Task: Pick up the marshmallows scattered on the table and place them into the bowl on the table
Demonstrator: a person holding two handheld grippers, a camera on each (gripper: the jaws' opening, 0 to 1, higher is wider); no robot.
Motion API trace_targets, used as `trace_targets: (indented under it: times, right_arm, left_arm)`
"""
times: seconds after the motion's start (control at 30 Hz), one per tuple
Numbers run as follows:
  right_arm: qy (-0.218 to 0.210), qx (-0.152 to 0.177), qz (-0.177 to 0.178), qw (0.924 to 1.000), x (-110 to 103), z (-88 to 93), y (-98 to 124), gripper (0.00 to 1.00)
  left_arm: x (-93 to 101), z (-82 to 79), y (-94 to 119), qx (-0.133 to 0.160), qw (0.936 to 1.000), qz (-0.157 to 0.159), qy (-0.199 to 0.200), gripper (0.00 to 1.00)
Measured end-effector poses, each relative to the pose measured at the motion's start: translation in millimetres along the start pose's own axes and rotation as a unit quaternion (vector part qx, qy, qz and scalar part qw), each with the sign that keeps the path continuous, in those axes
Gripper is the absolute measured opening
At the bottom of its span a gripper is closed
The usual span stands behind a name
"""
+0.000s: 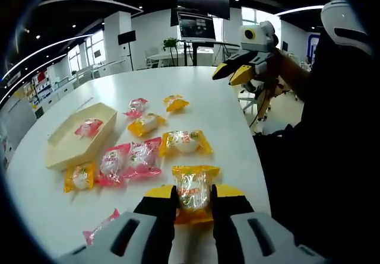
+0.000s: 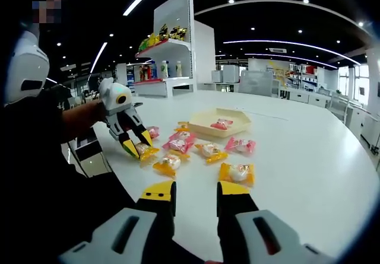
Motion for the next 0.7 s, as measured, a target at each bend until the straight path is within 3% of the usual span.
trace_targets:
  times: [0.7]
  right_arm:
    - [0.001,-0.001,-0.003,1.0000,-1,0.0,-1,0.28]
  left_arm:
    - [-15.6,-14.3,7,0.017,0.9994,-0.024,0.020,0.24]
Point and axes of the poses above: the point that each gripper's makers call its tool centre point, and the gripper's own axes: y roughly backward along the fingers, x roughly to its right, z roughly out of its underside, the point moved 7 cm from there along y, roughly backward along the fingers, and after that the axes turned 15 degrees about -y, right-handed, at the moved point
